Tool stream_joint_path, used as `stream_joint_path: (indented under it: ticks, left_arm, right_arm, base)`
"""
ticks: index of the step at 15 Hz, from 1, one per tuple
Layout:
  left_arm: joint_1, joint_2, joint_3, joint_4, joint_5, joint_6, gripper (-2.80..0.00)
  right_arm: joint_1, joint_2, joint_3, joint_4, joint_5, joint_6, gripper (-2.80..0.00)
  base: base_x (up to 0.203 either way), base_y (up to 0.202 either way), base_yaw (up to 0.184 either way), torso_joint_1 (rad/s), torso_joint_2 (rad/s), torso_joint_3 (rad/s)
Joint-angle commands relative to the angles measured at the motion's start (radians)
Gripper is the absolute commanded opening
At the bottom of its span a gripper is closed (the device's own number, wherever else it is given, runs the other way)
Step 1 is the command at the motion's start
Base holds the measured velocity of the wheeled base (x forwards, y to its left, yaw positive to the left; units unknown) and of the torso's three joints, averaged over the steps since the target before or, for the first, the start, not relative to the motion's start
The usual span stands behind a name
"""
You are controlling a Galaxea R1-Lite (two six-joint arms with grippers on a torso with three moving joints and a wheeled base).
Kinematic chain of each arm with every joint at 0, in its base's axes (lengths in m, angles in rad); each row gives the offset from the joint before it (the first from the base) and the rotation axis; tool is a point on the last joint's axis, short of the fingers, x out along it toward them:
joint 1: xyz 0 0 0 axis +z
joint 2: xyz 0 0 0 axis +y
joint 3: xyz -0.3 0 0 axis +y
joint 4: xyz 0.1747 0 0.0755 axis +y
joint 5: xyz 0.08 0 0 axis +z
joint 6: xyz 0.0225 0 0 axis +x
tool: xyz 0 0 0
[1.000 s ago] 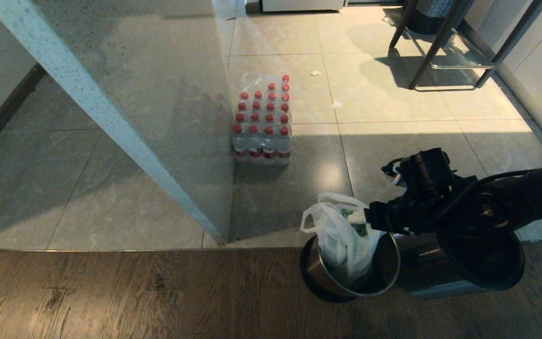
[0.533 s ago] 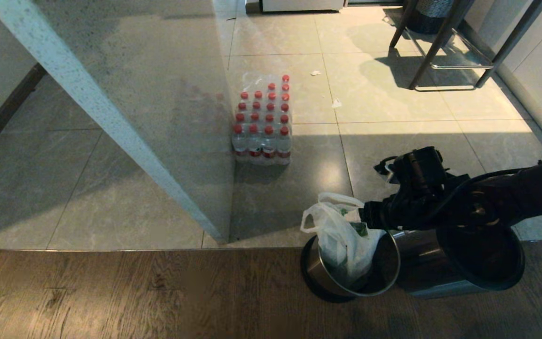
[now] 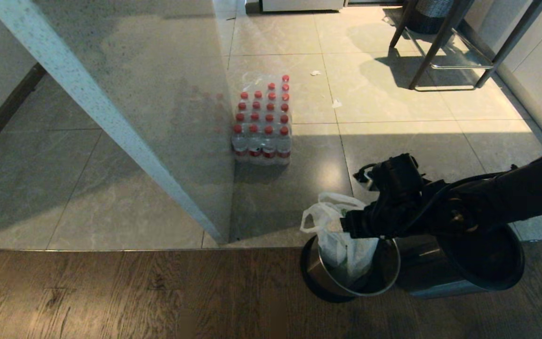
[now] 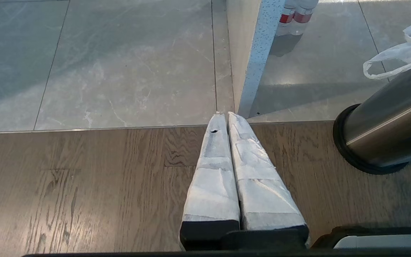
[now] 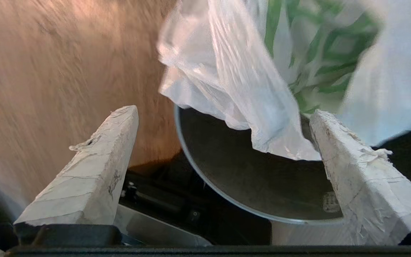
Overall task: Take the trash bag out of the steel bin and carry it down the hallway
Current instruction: Pick up the trash bag
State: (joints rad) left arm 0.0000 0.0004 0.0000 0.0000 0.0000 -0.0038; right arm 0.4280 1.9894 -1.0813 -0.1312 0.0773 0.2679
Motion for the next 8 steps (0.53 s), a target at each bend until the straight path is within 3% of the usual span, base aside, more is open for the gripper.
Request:
stream_joint_path:
  ticks: [1, 8]
  left_arm:
    - [0.000, 0.001, 0.000, 0.000, 0.000, -0.001, -2.80]
    - [0.000, 0.001, 0.000, 0.000, 0.000, -0.001, -2.80]
  right_arm:
    - [0.006, 0.078, -0.002, -0.008, -0.002, 0.000, 0.00]
    - [0.005, 0.151, -0.007, -0.078, -0.030, -0.023, 0.00]
  base:
    - [0.000, 0.000, 0.000, 0.000, 0.00, 0.000]
    - [0.000, 0.000, 0.000, 0.000, 0.00, 0.000]
